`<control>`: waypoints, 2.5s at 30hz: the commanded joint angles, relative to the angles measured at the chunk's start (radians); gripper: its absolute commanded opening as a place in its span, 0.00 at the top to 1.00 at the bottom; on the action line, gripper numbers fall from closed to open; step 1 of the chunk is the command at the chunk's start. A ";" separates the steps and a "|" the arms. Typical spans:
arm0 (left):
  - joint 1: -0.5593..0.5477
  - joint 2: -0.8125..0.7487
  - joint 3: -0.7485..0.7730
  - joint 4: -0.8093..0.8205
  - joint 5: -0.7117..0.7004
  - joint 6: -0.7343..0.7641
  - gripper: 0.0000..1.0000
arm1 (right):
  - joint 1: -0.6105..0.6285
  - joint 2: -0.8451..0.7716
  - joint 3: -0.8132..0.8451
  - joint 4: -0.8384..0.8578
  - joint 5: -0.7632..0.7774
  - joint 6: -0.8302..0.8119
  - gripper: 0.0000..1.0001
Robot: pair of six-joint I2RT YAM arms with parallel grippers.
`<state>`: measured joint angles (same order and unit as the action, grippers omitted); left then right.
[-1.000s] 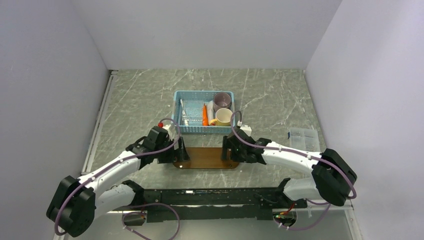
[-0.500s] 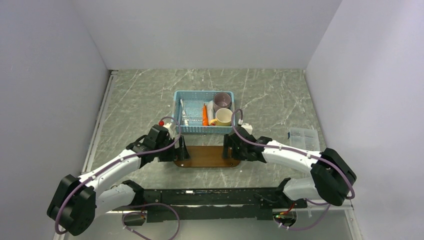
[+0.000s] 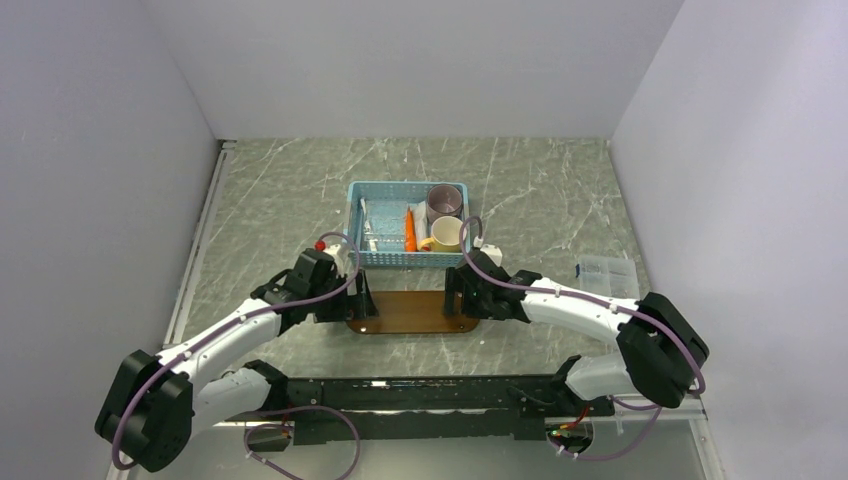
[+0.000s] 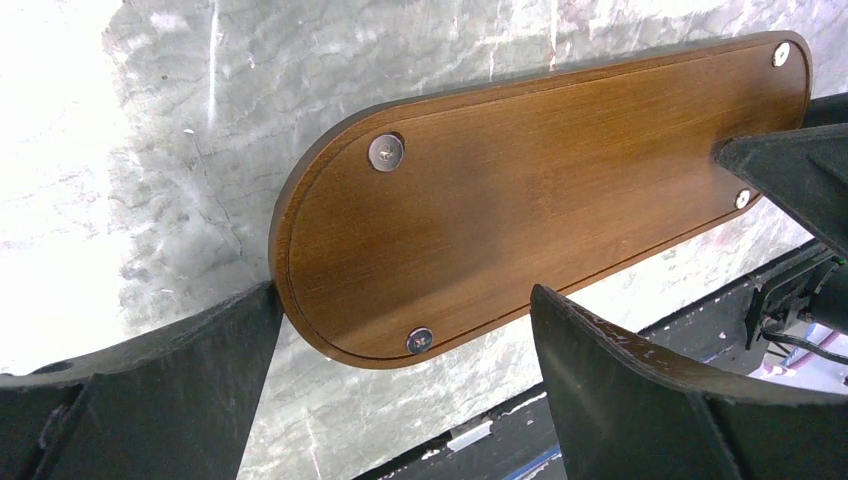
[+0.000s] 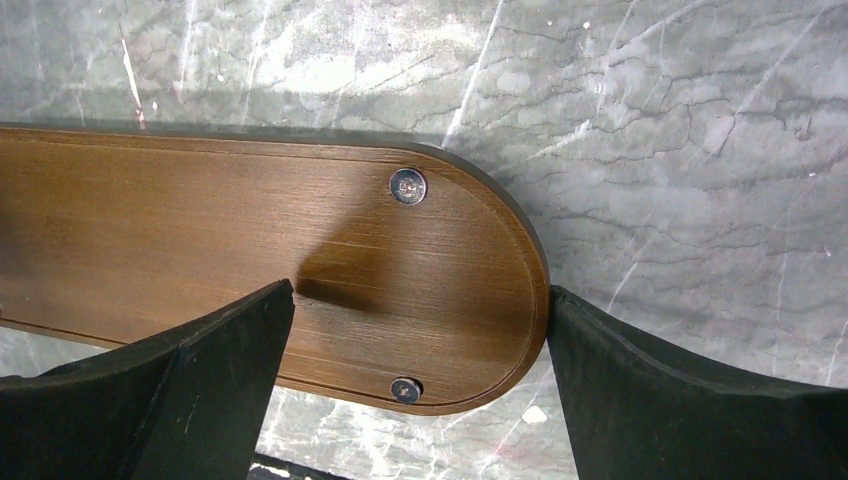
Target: Prepare toiletry sets of a toothbrush and toothpaste on the tray
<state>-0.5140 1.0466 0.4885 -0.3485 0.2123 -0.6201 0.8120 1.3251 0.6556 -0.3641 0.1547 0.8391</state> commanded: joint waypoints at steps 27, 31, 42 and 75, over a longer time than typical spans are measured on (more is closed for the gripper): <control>0.015 -0.151 0.181 -0.229 -0.189 0.046 0.01 | -0.018 -0.096 0.214 -0.208 0.252 -0.186 0.01; 0.014 -0.199 0.254 -0.315 -0.246 0.087 0.01 | -0.020 -0.099 0.273 -0.228 0.261 -0.234 0.01; 0.015 -0.302 0.467 -0.479 -0.342 0.239 0.01 | -0.033 -0.005 0.518 -0.257 0.258 -0.364 0.07; 0.014 -0.570 0.282 -0.388 -0.387 0.376 0.01 | -0.122 0.518 0.938 -0.300 0.225 -0.058 0.45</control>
<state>-0.5034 0.4797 0.7723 -0.7792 -0.1661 -0.2497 0.6960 1.8217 1.5349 -0.6559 0.3511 0.7017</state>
